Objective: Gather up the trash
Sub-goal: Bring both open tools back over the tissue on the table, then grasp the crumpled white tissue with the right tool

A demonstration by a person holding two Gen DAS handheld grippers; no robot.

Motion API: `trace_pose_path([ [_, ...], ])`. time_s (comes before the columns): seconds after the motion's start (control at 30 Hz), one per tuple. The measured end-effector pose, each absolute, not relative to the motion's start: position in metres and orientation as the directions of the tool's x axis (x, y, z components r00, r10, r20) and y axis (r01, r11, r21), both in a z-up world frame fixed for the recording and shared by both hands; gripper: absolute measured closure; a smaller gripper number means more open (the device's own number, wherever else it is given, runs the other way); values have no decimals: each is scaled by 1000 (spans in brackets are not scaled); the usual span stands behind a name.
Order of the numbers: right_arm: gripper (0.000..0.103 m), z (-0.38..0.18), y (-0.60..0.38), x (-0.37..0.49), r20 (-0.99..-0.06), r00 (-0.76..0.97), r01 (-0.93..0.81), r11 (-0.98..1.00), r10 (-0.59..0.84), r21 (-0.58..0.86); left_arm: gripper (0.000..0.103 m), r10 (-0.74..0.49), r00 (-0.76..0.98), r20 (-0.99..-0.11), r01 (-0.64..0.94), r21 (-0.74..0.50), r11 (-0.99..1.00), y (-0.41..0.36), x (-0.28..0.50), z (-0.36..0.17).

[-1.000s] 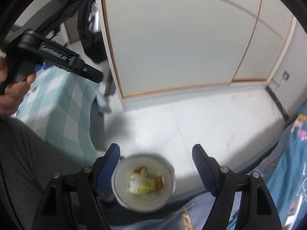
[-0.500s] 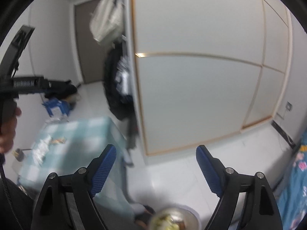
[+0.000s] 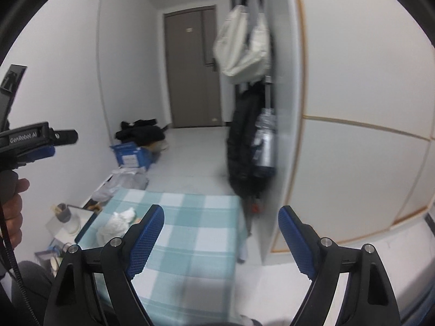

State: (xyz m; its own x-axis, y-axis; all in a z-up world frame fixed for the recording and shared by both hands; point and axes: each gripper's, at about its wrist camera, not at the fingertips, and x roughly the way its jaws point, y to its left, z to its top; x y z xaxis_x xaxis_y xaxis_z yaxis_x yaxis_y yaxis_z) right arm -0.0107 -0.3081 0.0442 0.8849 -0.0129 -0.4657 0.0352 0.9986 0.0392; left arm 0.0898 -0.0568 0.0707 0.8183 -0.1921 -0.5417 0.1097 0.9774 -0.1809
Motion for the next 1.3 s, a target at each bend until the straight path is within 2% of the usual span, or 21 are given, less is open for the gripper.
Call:
trace_pose_path([
  [0.1, 15, 44, -291, 2, -466, 884, -9, 999, 22, 32, 5, -146, 834, -532, 79, -147, 986, -49, 92, 63],
  [0.17, 9, 42, -277, 14, -480, 875, -44, 998, 57, 38, 4, -134, 838, -529, 64, -149, 987, -40, 98, 56],
  [0.37, 8, 34, -244, 45, -515, 846, -128, 990, 137, 54, 1, -94, 871, -482, 5, -183, 983, 6, 107, 34],
  [0.6, 6, 23, -204, 83, -549, 814, -228, 974, 188, -4, 1, -22, 842, -539, -125, -235, 964, 54, 133, -9],
  [0.83, 6, 2, -166, 135, -593, 763, -332, 943, 258, -17, 1, -79, 760, -645, -153, -295, 943, 78, 154, -32],
  [0.93, 6, -20, -145, 160, -653, 701, -381, 924, 286, -4, 1, -63, 751, -657, -182, -297, 937, 89, 158, -34],
  [1.13, 6, -86, -110, 188, -791, 490, -455, 882, 367, 127, 1, -59, 726, -685, -228, -321, 919, 109, 167, -45],
  [1.3, 8, -135, -89, 204, -853, 360, -421, 882, 378, 213, 1, -81, 705, -704, -223, -329, 918, 114, 170, -51],
])
